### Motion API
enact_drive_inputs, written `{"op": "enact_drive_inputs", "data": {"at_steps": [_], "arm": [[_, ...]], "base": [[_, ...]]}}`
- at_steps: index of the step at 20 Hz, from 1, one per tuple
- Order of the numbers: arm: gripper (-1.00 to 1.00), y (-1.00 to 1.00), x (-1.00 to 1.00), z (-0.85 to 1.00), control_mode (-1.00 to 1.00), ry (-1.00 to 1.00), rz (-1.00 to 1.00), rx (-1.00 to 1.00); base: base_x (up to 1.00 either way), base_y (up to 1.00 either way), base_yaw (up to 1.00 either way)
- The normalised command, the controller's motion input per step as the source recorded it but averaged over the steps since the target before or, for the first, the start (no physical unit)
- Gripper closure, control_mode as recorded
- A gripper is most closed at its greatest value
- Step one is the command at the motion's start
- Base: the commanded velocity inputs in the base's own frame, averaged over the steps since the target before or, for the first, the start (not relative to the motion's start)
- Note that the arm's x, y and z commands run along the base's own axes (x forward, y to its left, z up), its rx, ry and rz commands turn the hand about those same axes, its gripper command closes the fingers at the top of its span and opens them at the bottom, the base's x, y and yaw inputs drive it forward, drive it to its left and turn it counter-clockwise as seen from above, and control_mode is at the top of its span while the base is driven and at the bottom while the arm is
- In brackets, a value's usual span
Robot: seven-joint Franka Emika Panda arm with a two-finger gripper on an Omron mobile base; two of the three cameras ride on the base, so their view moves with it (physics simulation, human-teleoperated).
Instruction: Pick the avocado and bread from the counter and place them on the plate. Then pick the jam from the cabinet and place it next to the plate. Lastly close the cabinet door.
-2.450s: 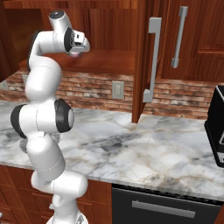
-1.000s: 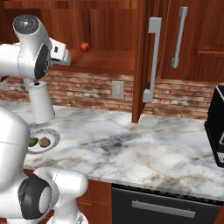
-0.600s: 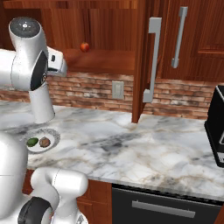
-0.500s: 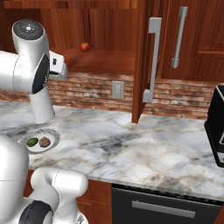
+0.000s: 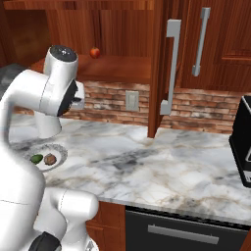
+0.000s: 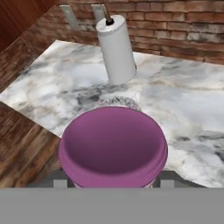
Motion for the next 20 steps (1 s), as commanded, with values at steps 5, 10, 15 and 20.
{"op": "enact_drive_inputs", "data": {"at_steps": [5,10,15,20], "arm": [[1.0,-0.1,0.3,-0.53,-1.0,-0.02,0.27,-0.02],[1.0,-0.06,0.32,-0.52,-1.0,-0.25,0.22,0.0],[1.0,0.0,0.36,-0.5,-1.0,-0.24,0.2,0.0],[1.0,0.0,0.38,-0.52,-1.0,-0.26,0.18,0.0]], "base": [[0.0,0.0,0.0],[0.0,0.0,0.0],[0.0,0.0,0.0],[0.0,0.0,0.0]]}}
